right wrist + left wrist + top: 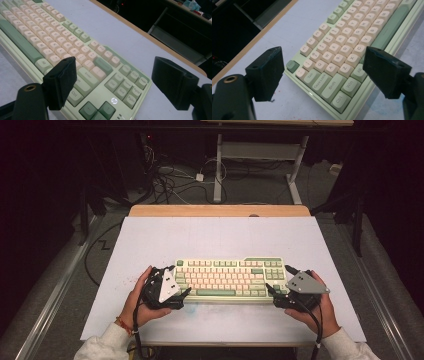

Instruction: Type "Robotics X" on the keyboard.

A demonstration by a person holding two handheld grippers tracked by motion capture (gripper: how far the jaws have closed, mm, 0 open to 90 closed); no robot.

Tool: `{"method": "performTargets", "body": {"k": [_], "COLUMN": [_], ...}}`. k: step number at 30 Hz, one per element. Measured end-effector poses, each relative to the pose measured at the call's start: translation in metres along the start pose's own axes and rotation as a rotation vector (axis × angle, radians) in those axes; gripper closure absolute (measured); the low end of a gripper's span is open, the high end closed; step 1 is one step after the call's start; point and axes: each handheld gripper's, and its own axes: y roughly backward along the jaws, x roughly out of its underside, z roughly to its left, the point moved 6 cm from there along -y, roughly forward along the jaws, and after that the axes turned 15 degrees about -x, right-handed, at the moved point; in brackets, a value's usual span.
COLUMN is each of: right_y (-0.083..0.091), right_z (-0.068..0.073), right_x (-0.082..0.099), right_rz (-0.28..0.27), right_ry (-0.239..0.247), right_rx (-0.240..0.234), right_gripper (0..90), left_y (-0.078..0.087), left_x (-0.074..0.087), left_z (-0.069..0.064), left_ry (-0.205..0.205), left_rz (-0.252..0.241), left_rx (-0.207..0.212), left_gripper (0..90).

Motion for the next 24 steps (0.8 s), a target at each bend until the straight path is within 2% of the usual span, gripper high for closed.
{"method": "performTargets", "body": {"k": [24], "right_y": [0.014], "right_z": [-0.003], "right_x": [0.014], "right_rz": [0.015], "right_ry": [-0.009], "right_rx": [0.025], "right_gripper": [20.5], "left_y": [0.011], "left_x": [0.022], "left_z": [0.002], "left_ry": [0.0], "left_rz": [0.037], "left_rx": [-0.016], "left_gripper": [16.1]}}
